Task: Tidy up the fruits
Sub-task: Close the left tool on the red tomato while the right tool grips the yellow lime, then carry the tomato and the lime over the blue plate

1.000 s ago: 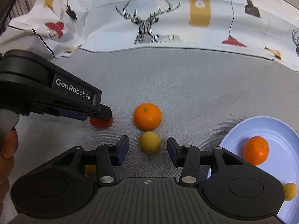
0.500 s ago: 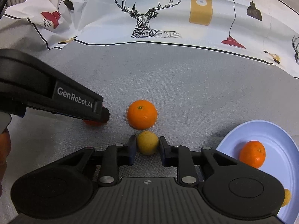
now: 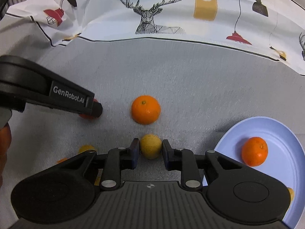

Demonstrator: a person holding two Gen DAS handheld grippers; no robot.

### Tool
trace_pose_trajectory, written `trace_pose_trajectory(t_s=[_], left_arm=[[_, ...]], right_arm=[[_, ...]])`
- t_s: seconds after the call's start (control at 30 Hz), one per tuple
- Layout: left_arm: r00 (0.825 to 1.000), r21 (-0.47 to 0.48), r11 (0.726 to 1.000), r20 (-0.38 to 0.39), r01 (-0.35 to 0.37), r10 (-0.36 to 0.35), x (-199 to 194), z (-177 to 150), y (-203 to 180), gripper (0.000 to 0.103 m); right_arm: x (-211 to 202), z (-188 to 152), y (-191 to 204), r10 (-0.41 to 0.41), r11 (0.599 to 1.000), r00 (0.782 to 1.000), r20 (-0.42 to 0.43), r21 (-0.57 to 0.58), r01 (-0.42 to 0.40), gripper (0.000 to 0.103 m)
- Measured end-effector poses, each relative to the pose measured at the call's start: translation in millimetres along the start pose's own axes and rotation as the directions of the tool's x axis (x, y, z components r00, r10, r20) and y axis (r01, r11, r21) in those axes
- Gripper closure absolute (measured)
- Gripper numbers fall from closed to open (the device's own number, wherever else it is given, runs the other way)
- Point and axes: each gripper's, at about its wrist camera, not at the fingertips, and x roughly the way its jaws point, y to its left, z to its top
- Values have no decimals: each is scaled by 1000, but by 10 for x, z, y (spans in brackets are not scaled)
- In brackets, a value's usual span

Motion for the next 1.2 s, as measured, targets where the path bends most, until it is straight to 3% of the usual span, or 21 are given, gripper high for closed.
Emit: trace_pose_trajectory(t_s=[0.3, 0.8, 0.97, 1.2], left_arm=[[1000, 4, 1000, 6, 3, -3, 3, 12, 5, 69], [997, 10, 1000, 79, -3, 2, -305, -28, -12, 69], [989, 26, 999, 143, -30, 26, -487, -117, -71, 69], [968, 115, 989, 243, -90, 60, -823, -431, -251, 69]], right_arm=[[-18, 2, 3, 1, 1000, 1000, 5, -4, -1, 77], [-477, 80, -123, 8, 1000, 992, 124, 24, -11, 77], [-706, 69, -209, 7, 999, 982, 190, 49, -17, 77], [-1191, 40, -437, -32, 995, 950, 310, 101, 1, 77]])
